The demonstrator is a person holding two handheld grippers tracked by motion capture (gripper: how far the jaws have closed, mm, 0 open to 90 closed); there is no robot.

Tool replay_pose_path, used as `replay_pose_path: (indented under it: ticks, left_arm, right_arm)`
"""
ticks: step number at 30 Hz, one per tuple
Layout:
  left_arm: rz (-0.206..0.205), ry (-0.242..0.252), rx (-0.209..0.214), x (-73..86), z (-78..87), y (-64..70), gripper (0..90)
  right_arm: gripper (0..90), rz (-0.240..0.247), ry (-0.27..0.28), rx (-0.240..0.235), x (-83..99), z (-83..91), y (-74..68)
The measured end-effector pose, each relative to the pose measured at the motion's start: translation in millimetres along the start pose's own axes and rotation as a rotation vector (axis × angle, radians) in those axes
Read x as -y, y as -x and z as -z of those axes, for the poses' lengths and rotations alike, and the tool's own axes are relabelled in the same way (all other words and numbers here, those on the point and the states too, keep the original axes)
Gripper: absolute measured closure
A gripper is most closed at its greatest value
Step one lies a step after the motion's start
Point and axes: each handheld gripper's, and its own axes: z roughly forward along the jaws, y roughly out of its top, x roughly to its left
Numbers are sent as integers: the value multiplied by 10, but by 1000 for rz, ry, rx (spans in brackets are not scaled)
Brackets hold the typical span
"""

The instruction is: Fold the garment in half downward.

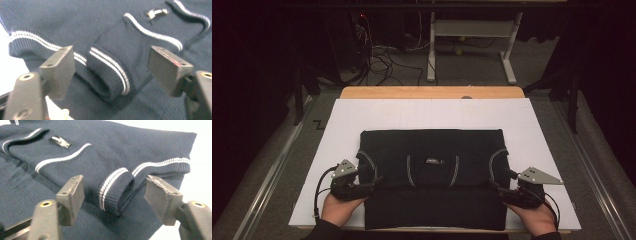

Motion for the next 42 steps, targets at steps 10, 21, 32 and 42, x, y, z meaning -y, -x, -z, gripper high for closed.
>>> replay_pose_path:
  ticks: [10,21,32,42]
  left_arm:
    - [10,55,33,-173,49,26,59]
    - [-12,30,65,-622,-368,79,0]
    - [-53,-75,49,-684,-671,270,293]
    - [-20,-226,17,-540,-960,217,295]
  right_arm:
    - [130,-5,66,-26,-205,-77,-47]
    - [3,30,28,-40,-620,-487,-107]
    - [237,40,-50,-75,-724,-792,-165]
    - [436,53,-127,-100,-642,-1009,-348]
